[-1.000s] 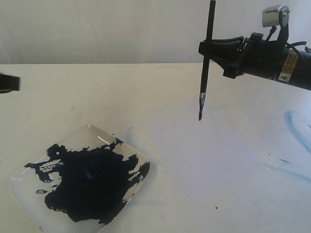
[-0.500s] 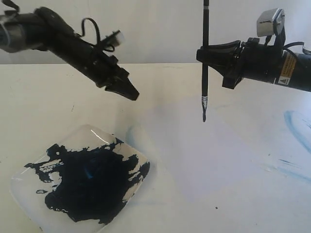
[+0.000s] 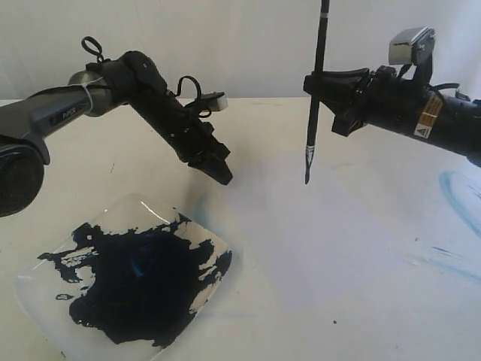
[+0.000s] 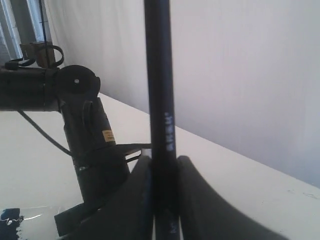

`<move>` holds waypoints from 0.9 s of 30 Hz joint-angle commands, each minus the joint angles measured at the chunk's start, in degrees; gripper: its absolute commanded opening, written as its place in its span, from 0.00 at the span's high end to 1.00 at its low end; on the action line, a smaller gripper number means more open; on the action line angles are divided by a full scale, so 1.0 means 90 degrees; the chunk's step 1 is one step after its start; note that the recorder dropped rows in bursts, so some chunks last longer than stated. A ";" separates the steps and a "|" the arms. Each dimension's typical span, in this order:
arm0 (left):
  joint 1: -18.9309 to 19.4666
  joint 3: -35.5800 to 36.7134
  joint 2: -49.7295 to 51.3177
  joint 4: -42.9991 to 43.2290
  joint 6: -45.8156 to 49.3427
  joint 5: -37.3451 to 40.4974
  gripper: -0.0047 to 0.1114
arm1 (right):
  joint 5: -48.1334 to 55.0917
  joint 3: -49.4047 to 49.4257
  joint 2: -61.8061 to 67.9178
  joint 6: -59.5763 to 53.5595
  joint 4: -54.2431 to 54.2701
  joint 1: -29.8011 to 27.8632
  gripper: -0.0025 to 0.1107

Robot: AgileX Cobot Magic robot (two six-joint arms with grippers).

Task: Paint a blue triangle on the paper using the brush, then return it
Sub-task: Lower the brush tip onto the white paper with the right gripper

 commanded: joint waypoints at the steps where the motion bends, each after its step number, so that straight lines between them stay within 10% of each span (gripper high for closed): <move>1: -0.0098 -0.0117 0.0081 0.0003 -0.0059 0.0191 0.96 | -0.0087 0.0012 0.0190 -0.0354 0.0310 0.0127 0.98; 27: -0.0143 -0.0117 0.0183 0.0505 -0.0258 0.0038 0.96 | -0.0087 -0.0055 0.0646 -0.1628 0.1265 0.0494 0.98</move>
